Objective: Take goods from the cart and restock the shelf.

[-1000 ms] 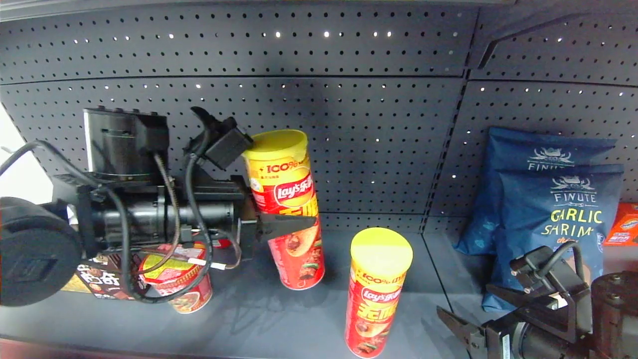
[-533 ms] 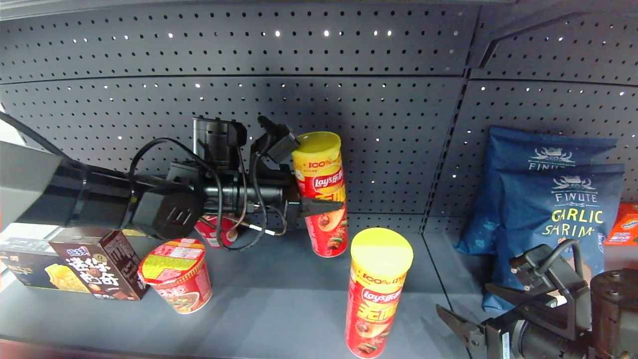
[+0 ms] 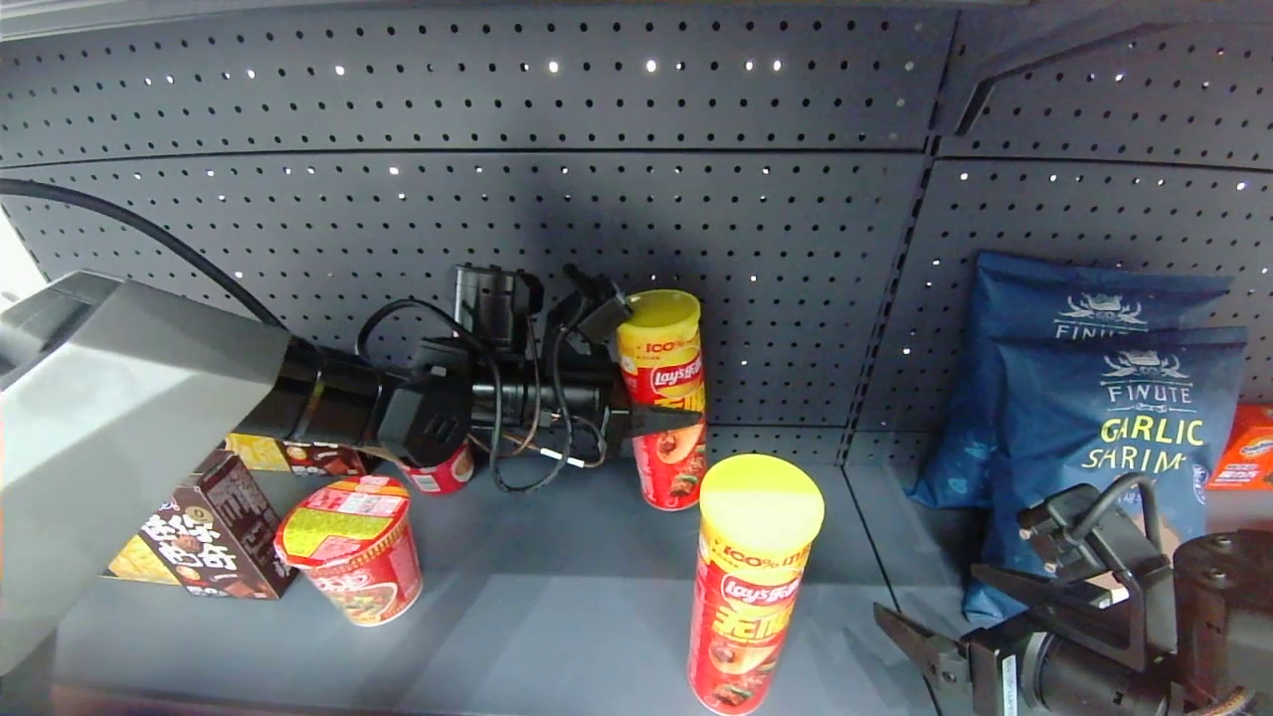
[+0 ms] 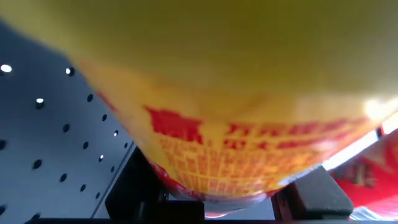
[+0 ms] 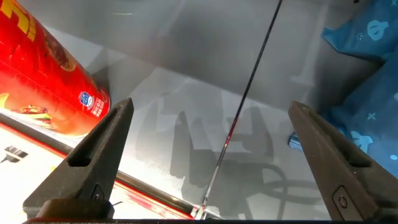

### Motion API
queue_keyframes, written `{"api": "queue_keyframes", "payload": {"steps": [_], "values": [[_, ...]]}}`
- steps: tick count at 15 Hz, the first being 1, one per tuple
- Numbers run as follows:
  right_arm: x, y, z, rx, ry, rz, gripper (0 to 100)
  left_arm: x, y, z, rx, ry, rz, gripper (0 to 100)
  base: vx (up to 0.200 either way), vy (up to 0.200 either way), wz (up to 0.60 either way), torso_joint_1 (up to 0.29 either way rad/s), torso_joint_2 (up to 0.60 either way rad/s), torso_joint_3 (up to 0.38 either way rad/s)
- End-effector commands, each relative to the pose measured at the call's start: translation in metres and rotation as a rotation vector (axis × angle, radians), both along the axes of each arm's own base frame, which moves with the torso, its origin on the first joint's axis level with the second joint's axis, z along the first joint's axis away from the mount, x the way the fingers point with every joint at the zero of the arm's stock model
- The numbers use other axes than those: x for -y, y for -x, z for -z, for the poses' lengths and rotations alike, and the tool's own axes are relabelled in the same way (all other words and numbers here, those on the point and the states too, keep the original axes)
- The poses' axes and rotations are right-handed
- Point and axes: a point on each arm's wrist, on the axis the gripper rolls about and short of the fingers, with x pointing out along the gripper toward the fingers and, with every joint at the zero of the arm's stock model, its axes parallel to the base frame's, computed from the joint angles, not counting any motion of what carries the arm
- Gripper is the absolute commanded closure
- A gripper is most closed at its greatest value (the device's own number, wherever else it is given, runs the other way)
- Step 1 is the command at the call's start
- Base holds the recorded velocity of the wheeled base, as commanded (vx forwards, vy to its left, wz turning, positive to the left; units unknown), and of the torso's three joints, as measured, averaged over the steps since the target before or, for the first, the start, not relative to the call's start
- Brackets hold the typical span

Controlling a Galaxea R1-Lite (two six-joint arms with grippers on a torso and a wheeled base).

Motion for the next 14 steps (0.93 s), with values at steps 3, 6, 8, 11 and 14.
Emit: {"api": "queue_keyframes", "payload": {"steps": [3,6,8,11,14], "values": [[-0.001,-0.001,0.0,-0.002,0.002,-0.001,0,0.006,-0.011,0.021,-0.028,-0.012,0.005,100,0.0,0.0,0.0,0.0,0.0,0.0],[0.0,-0.001,0.001,-0.003,0.002,-0.001,0,0.012,-0.016,0.029,-0.036,-0.016,0.013,100,0.0,0.0,0.0,0.0,0.0,0.0],[-0.001,-0.001,0.0,-0.003,0.002,-0.001,0,0.017,-0.019,0.032,-0.033,-0.015,0.019,100,0.0,0.0,0.0,0.0,0.0,0.0],[0.0,0.0,0.0,-0.002,-0.002,0.002,0,0.02,-0.02,0.036,-0.043,-0.019,0.025,100,0.0,0.0,0.0,0.0,0.0,0.0],[-0.001,-0.001,0.001,-0.006,-0.002,0.002,0,0.021,-0.015,0.037,-0.053,-0.023,0.028,100,0.0,0.0,0.0,0.0,0.0,0.0]]}}
